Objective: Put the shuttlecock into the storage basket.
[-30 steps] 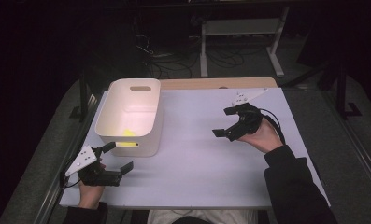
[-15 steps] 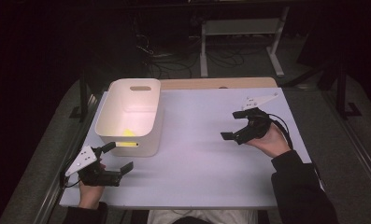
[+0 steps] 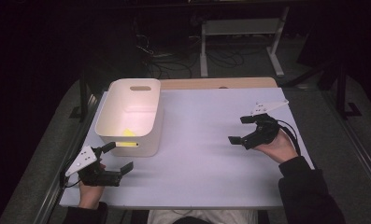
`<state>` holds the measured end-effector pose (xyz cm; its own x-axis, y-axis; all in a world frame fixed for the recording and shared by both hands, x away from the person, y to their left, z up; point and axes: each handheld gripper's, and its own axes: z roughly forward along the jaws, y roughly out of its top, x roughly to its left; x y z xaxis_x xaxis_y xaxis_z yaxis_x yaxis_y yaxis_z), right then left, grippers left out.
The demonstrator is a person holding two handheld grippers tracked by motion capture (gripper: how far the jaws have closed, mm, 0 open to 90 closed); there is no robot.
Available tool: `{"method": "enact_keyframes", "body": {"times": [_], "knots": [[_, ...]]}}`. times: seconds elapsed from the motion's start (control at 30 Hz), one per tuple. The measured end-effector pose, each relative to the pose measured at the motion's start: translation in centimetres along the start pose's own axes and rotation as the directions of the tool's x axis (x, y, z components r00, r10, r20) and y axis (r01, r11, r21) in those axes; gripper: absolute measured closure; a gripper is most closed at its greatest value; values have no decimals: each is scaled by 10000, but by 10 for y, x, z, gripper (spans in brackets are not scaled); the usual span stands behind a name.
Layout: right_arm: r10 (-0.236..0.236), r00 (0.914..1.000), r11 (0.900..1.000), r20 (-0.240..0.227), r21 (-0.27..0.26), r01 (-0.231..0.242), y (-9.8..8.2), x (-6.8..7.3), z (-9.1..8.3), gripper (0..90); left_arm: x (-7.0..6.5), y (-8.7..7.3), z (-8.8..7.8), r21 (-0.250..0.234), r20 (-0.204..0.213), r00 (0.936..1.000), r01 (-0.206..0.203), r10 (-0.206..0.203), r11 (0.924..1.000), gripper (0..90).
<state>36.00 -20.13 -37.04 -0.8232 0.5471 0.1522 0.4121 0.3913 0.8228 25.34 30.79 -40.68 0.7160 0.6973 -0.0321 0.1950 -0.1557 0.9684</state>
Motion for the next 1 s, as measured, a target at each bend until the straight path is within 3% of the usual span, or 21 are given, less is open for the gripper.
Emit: {"method": "enact_keyframes", "body": {"times": [1.0], "knots": [[577, 9970, 9983, 509, -105, -573, -47, -1, -29, 0, 0, 0, 0, 65, -18, 10000, -50, 50, 10000, 0]]}}
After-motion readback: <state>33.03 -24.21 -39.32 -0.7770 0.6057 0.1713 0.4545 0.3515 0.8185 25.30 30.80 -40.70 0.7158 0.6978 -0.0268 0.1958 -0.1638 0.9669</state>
